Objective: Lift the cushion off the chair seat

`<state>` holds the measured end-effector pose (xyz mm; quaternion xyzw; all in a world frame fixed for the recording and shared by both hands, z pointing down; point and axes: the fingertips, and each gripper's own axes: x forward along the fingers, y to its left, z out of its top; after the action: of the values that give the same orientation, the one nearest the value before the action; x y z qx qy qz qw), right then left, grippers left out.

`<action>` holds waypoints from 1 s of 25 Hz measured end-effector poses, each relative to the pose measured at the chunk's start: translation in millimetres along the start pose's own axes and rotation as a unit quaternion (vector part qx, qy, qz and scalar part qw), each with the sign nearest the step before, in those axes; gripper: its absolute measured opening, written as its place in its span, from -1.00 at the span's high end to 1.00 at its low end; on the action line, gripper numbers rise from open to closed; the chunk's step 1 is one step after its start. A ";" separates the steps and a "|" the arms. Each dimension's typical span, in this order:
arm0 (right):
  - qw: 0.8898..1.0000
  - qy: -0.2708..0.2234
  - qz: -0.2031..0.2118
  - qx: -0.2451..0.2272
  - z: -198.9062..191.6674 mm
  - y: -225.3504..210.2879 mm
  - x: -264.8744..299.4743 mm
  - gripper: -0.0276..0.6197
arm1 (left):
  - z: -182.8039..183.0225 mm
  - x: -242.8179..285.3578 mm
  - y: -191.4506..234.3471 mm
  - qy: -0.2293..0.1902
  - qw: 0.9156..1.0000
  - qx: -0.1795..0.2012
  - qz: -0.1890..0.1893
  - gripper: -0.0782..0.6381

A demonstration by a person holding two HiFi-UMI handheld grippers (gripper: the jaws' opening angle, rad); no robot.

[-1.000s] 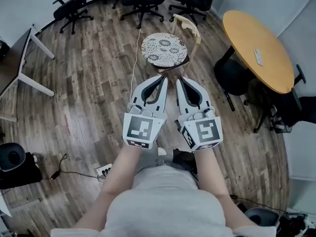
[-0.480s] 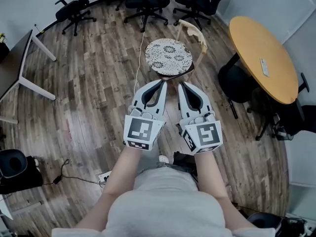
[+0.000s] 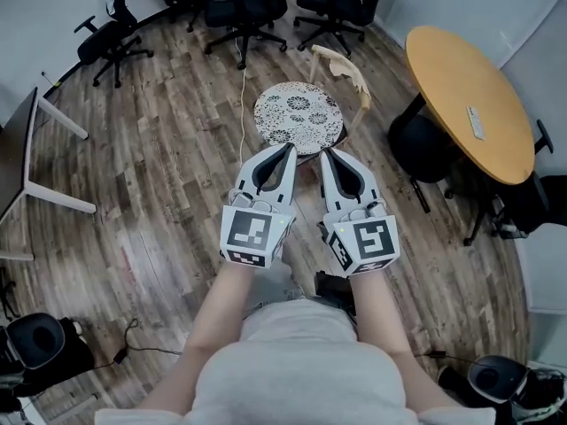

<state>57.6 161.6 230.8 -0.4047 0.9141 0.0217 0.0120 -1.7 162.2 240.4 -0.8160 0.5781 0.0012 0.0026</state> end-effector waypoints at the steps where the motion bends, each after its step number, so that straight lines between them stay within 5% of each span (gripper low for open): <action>1: 1.000 0.000 -0.003 -0.002 -0.6 -2.5 7.9 0.84 | -1.1 6.0 7.5 0.000 1.000 -0.003 -0.002 0.78; 25: 0.998 0.053 -0.027 -0.012 -47.2 -50.0 132.4 0.83 | -40.6 116.2 105.0 0.039 0.997 -0.040 -0.055 0.78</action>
<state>5.4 27.8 271.2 -0.4304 0.9017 0.0110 -0.0410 -62.3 17.5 280.1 -0.8453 0.5316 -0.0075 -0.0528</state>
